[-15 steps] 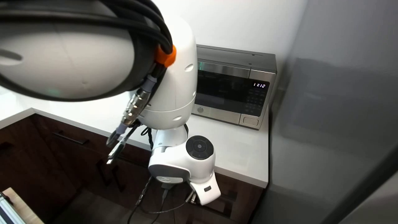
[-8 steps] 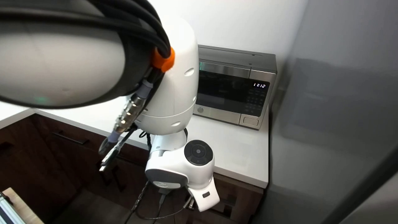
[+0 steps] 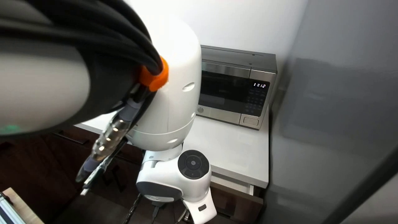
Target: Open the rightmost drawer completely
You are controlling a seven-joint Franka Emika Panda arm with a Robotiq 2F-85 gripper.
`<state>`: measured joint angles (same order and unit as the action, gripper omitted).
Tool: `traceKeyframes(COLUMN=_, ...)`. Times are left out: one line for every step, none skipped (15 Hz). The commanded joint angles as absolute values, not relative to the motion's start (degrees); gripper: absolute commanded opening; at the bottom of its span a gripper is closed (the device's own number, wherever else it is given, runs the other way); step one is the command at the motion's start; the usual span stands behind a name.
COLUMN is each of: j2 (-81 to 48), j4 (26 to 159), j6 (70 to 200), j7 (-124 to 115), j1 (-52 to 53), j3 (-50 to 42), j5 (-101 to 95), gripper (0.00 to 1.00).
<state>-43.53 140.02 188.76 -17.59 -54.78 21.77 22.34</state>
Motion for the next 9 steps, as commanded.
traceKeyframes(j2=-45.0, j4=142.9, j6=188.3, j7=-18.6, j1=-55.4, j3=15.2, j5=21.0, gripper=0.28)
traceKeyframes(j2=-45.0, j4=143.2, j6=188.5, j7=-18.6, j1=-55.8, j3=14.9, j5=20.5, gripper=0.28)
traceKeyframes(j2=-44.9, j4=143.6, j6=188.7, j7=-18.7, j1=-56.2, j3=14.6, j5=20.0, gripper=0.28)
traceKeyframes(j2=-44.7, j4=144.0, j6=188.8, j7=-18.8, j1=-56.4, j3=14.3, j5=19.6, gripper=0.28)
traceKeyframes(j2=-44.8, j4=144.5, j6=189.4, j7=-18.7, j1=-56.8, j3=14.1, j5=19.1, gripper=0.28)
traceKeyframes(j2=-44.8, j4=145.0, j6=189.9, j7=-18.6, j1=-57.6, j3=14.1, j5=18.5, gripper=0.28)
traceKeyframes(j2=-45.0, j4=145.4, j6=190.5, j7=-18.6, j1=-58.4, j3=14.1, j5=17.8, gripper=0.28)
traceKeyframes(j2=-44.9, j4=145.9, j6=191.0, j7=-18.6, j1=-59.1, j3=14.1, j5=17.2, gripper=0.28)
traceKeyframes(j2=-44.8, j4=146.3, j6=191.4, j7=-18.6, j1=-59.8, j3=13.9, j5=16.5, gripper=0.28)
